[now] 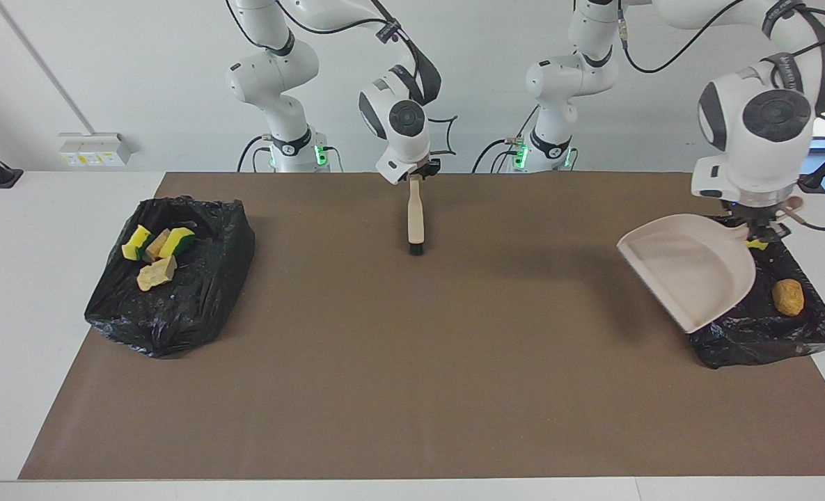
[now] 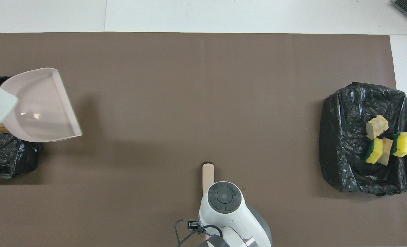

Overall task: Sweep and dump trash in bin
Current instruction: 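Bring the dustpan back with the left gripper while the right gripper releases the brush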

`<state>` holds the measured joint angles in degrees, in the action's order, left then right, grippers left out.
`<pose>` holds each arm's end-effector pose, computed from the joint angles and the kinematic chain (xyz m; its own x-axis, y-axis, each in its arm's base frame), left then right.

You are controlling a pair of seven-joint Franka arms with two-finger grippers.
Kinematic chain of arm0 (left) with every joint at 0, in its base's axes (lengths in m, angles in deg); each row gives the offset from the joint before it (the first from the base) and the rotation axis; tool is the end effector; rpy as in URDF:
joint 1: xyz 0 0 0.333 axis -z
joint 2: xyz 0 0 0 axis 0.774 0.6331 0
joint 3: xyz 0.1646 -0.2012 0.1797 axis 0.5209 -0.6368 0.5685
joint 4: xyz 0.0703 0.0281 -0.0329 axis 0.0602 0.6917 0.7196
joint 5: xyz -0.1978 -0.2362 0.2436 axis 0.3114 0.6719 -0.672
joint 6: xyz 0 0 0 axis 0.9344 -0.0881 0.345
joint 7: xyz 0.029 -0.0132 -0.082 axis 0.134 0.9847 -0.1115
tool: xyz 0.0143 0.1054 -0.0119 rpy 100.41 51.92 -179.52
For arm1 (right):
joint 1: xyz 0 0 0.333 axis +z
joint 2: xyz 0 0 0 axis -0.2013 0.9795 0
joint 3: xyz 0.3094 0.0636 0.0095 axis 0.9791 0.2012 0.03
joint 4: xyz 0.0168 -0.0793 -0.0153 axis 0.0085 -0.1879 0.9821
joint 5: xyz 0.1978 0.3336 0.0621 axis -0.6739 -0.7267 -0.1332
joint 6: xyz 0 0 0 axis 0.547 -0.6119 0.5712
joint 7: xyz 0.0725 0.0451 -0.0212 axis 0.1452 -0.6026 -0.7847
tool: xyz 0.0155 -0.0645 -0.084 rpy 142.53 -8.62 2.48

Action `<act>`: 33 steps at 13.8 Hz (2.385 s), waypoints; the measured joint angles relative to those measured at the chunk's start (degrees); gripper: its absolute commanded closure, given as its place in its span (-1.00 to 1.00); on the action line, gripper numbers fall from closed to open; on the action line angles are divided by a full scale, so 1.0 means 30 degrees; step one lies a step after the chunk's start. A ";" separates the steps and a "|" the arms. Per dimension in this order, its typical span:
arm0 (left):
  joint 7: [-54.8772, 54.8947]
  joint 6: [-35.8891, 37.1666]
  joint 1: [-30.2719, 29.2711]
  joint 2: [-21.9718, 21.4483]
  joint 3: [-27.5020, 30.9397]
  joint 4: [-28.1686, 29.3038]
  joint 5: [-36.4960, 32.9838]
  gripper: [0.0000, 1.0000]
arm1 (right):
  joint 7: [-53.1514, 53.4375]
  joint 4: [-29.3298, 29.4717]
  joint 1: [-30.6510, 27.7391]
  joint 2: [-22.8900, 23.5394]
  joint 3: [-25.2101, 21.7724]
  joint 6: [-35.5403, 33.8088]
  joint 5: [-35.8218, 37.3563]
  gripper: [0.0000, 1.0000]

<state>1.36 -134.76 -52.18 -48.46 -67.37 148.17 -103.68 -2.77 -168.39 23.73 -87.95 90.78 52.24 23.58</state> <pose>0.5856 -0.0018 0.5046 0.3274 -0.8219 -0.4662 -0.9399 -0.3337 -0.0718 0.3102 0.3647 0.3237 0.9035 0.0023 -0.4287 -0.0283 -0.9975 -0.0649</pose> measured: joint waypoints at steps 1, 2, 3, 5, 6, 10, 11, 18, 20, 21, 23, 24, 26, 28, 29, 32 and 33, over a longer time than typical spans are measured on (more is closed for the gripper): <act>-0.2478 0.0251 0.1214 0.0235 -0.0043 0.0150 0.0765 1.00 | -0.0003 0.0308 -0.0011 -0.0030 -0.0055 -0.0007 0.0030 -1.00; -0.5002 0.0298 0.2328 0.0621 -0.0064 0.0227 0.1664 1.00 | -0.0004 0.0756 -0.0085 -0.0124 -0.0127 -0.0038 0.0234 -1.00; -0.7358 0.0294 0.3321 0.1133 -0.0073 0.0211 0.2701 1.00 | -0.0004 0.1306 -0.0363 -0.0310 -0.0197 -0.0087 0.0801 -1.00; -1.1515 0.0234 0.4962 0.2388 -0.0069 -0.0343 0.4298 1.00 | -0.0024 0.2679 -0.1898 -0.0926 -0.0297 -0.0640 0.2472 -1.00; -1.3354 0.0182 0.5583 0.3010 -0.0061 -0.0959 0.4993 1.00 | -0.0133 0.3384 -0.2792 -0.1162 -0.0353 -0.1089 0.3249 -1.00; -1.9955 0.0130 0.7969 0.5746 -0.0025 -0.4995 0.7010 1.00 | -0.1086 0.5994 -0.5641 -0.1365 -0.0523 -0.1929 0.5745 -1.00; -2.1404 0.0130 0.8526 0.6469 -0.0018 -0.6075 0.7173 1.00 | -0.1551 0.6558 -0.6127 -0.1374 -0.0614 -0.2191 0.6207 -1.00; -2.9809 -0.0778 1.1777 1.2325 0.0186 -1.1735 0.7314 1.00 | -0.8185 1.1038 -0.6411 -0.1546 -0.6257 -0.7335 0.7599 -1.00; -3.1158 -0.1090 1.2150 1.2519 0.0137 -1.2224 0.7598 1.00 | -0.9447 1.2110 -0.6424 -0.1667 -0.7519 -0.8786 0.7819 -1.00; -3.1913 -0.1305 1.2386 1.2518 0.0106 -1.2325 0.7969 1.00 | -1.0235 1.2731 -0.6551 -0.1736 -0.8016 -0.9450 0.7921 -1.00; -3.2765 -0.1631 1.2738 1.2519 0.0110 -1.2388 0.8882 1.00 | -1.1472 1.3496 -0.7399 -0.1860 -0.8343 -1.0148 0.7991 -1.00; -3.2873 -0.1645 1.2794 1.2519 0.0110 -1.2397 0.9200 1.00 | -1.1667 1.3545 -0.7851 -0.1950 -0.8382 -1.0180 0.7996 -1.00; -3.2929 -0.1639 1.2807 1.2517 0.0126 -1.2401 0.9665 0.36 | -1.1734 1.3544 -0.8371 -0.2042 -0.8719 -1.0222 0.8002 -1.00; -3.2930 -0.1588 1.2802 1.2517 0.0150 -1.2401 0.9803 -0.21 | -1.1973 1.3542 -0.8476 -0.2047 -0.9031 -1.0224 0.8062 -1.00; -3.2930 -0.1575 1.2794 1.2515 0.0184 -1.2402 0.9811 -0.55 | -1.2214 1.3542 -0.8454 -0.2047 -0.8990 -1.0224 0.8365 -1.00; -3.2922 -0.1511 1.2750 1.2225 0.0306 -1.2393 0.9796 -1.00 | -1.2887 1.3542 -0.8317 -0.2046 -0.8749 -1.0224 0.9161 -1.00; -3.2815 -0.1475 1.2724 1.1841 0.0371 -1.2332 0.9762 -1.00 | -1.2930 1.3543 -0.8311 -0.2046 -0.8741 -1.0224 0.9171 -1.00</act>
<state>-97.09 -139.18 -14.00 -12.94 -66.26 111.18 -74.40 -41.56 -127.76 -1.20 -94.08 64.55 21.57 51.09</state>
